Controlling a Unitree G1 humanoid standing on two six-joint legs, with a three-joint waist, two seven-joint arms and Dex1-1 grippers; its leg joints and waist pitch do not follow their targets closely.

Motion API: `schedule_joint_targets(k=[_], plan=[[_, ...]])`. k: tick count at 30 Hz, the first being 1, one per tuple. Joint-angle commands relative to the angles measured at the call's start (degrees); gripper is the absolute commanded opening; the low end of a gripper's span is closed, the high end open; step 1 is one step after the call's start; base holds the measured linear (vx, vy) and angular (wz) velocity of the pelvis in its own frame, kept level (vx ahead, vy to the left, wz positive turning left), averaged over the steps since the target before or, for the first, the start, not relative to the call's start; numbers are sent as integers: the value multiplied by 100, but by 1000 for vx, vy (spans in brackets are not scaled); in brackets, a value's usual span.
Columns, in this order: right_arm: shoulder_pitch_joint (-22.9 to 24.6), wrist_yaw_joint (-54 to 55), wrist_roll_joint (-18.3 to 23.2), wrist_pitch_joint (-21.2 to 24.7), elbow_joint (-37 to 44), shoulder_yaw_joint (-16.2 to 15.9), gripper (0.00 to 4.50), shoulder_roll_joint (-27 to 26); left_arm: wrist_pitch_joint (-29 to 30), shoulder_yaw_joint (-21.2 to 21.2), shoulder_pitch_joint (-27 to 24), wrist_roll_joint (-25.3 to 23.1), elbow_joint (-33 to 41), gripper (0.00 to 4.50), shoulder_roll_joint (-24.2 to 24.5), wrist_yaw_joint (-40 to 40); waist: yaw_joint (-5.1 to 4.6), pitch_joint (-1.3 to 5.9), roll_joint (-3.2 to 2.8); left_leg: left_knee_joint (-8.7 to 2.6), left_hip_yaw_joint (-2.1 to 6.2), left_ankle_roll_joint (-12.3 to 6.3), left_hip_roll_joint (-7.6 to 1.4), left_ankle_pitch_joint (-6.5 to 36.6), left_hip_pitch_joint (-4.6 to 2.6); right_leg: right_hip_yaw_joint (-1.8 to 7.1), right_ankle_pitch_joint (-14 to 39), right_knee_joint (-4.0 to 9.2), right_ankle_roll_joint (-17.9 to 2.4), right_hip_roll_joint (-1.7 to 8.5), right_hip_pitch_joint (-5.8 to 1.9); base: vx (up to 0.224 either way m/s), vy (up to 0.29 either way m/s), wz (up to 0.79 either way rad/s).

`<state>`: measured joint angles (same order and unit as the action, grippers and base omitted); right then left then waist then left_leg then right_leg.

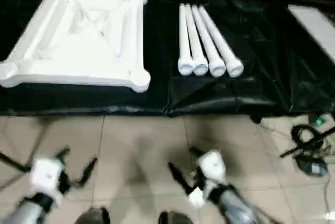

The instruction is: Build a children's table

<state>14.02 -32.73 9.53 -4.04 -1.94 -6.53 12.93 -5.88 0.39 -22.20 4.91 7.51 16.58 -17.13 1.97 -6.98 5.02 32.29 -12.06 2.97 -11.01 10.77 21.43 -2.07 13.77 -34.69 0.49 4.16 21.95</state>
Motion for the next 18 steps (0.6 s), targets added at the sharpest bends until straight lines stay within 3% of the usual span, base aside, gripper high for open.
schedule_joint_targets(k=[1, 3, 4, 5, 6, 7, 8, 9, 10, 11, 12, 13, 14, 17, 18], plan=[[45, -23, 517, 526, 896, 202, 442, 138, 358, 98, -3, 164, 702, 450, 47, 33, 16, 157, -68, -474, 204, -198, -365, 1838, -80, 324, 742, 464, -742, 334, -83, 0, 0, 0], [-199, 50, 989, 967, 1372, 390, 442, 220, 580, 270, 217, 236, 1080, 450, 141, 92, 15, 207, -78, -440, 205, -221, -327, 1528, -80, 318, 727, 440, -724, 328, -94, 0, 0, 0], [-199, 50, 989, 967, 1372, 390, 442, 220, 580, 270, 217, 236, 1080, 450, 141, 92, 20, 222, -102, -430, 201, -218, -328, 1447, -94, 317, 678, 438, -734, 327, -84, 0, 0, 0], [-487, 130, 1259, 1239, 1587, 541, 442, 261, 798, 392, 427, 287, 1312, 450, 233, 136, 17, 234, -103, -416, 194, -217, -322, 1360, -95, 315, 593, 435, -737, 321, -84, 0, 0, 0], [-865, 203, 1486, 1460, 1693, 652, 442, 263, 1017, 532, 697, 373, 1465, 450, 347, 166, 21, 323, -128, -370, 216, -197, -295, 926, -99, 289, 43, 337, -826, 296, -135, 0, 0, 0], [-889, 208, 1499, 1474, 1699, 658, 442, 263, 1032, 541, 714, 379, 1473, 450, 355, 168, 15, 323, -126, -353, 199, -204, -276, 827, -111, 289, -125, 324, -846, 271, -125, 0, 0, 0], [-1147, 273, 1606, 1603, 1685, 714, 442, 223, 1173, 628, 898, 413, 1527, 450, 420, 211, 30, 384, -169, -313, 193, -207, -269, 563, -132, 282, -560, 276, -941, 270, -151, 0, 0, 0], [-1400, 300, 1684, 1711, 1543, 742, 442, 154, 1298, 702, 1069, 408, 1516, 450, 457, 277, 51, 437, -260, -275, 194, -207, -242, 302, -141, 262, -1082, 246, -1044, 242, -172, 0, 0, 0], [-1400, 300, 1684, 1711, 1543, 742, 442, 154, 1298, 702, 1069, 408, 1516, 450, 457, 277, 64, 419, -253, -285, 200, -203, -240, 278, -122, 258, -1181, 225, -1080, 241, -171, 0, 0, 0], [-1809, 349, 1589, 1850, 1196, 767, 442, 50, 1680, 820, 1312, 308, 1645, 450, 454, 465, 133, 561, -433, -236, 224, -163, -214, 196, -144, 242, -1440, 174, -1155, 258, -243, 0, 0, 0], [-1858, 356, 1534, 1847, 1134, 761, 442, 41, 1732, 831, 1337, 294, 1667, 450, 450, 492, 124, 552, -335, -233, 211, -147, -204, 157, -114, 234, -1547, 184, -1219, 244, -250, 0, 0, 0], [-2045, 438, 1334, 1763, 873, 761, 442, -4, 1932, 868, 1459, 153, 1747, 450, 441, 626, 139, 568, -334, -222, 199, -141, -205, 193, -109, 241, -1537, 181, -1250, 251, -260, 0, 0, 0], [-2163, 518, 1228, 1652, 691, 780, 442, -37, 2039, 898, 1551, 92, 1772, 450, 422, 722, 191, 583, -446, -220, 209, -116, -194, 260, -100, 230, -1462, 208, -1278, 266, -260, 0, 0, 0], [-2228, 561, 1174, 1585, 589, 792, 442, -54, 2092, 917, 1603, 77, 1781, 450, 408, 774, 338, 614, -458, -213, 216, -110, -200, 475, -85, 236, -1035, 212, -1242, 298, -281, 0, 0, 0], [-2470, 778, 1196, 1522, 316, 912, 442, -79, 2369, 1016, 1814, 113, 1873, 450, 350, 968, 370, 629, -416, -223, 210, -81, -213, 527, -93, 244, -746, 195, -1201, 307, -271, 0, 0, 0]])
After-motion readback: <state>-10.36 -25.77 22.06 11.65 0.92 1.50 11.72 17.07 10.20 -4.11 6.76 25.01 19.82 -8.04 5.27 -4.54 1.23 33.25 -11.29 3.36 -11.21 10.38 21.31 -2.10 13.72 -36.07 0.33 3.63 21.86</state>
